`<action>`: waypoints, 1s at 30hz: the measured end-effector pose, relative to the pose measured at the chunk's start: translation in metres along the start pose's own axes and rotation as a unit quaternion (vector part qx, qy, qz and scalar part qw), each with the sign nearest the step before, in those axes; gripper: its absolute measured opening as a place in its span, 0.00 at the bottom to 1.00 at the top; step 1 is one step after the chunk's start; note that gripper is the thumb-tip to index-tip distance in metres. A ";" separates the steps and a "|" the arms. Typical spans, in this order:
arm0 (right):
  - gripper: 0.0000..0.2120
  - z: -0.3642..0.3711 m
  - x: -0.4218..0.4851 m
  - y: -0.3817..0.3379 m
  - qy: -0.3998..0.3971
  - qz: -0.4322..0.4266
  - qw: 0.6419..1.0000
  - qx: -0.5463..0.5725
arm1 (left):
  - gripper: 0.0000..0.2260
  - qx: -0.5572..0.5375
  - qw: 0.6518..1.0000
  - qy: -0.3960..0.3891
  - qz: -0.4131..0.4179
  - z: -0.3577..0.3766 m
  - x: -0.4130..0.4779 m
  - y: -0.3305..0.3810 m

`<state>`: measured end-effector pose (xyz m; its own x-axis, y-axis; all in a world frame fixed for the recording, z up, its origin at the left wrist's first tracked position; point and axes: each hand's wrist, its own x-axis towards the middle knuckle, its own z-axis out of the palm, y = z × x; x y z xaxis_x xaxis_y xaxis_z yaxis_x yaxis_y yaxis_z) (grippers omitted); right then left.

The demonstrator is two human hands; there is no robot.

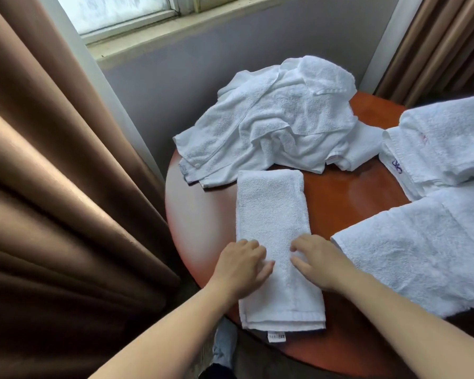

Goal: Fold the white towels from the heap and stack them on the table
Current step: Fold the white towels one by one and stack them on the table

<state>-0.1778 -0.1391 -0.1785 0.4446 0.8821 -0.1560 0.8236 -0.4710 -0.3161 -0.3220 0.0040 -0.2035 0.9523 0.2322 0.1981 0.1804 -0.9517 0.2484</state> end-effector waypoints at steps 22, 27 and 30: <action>0.13 -0.062 0.203 0.041 -0.129 0.165 0.978 -0.013 | 0.13 -0.029 0.951 -0.270 -0.147 -0.012 0.214 -0.108; 0.08 -0.080 0.196 0.033 0.056 0.139 0.988 -0.039 | 0.09 0.002 0.985 -0.128 -0.119 -0.034 0.215 -0.095; 0.13 -0.095 0.182 0.027 0.156 0.085 0.982 -0.059 | 0.11 0.035 0.993 -0.049 -0.103 -0.058 0.209 -0.087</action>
<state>-0.0412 0.0079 -0.1262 0.6507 0.7521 0.1040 0.7547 -0.6258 -0.1970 -0.1527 0.1465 -0.1287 0.9119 0.4066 0.0558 0.3878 -0.8983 0.2067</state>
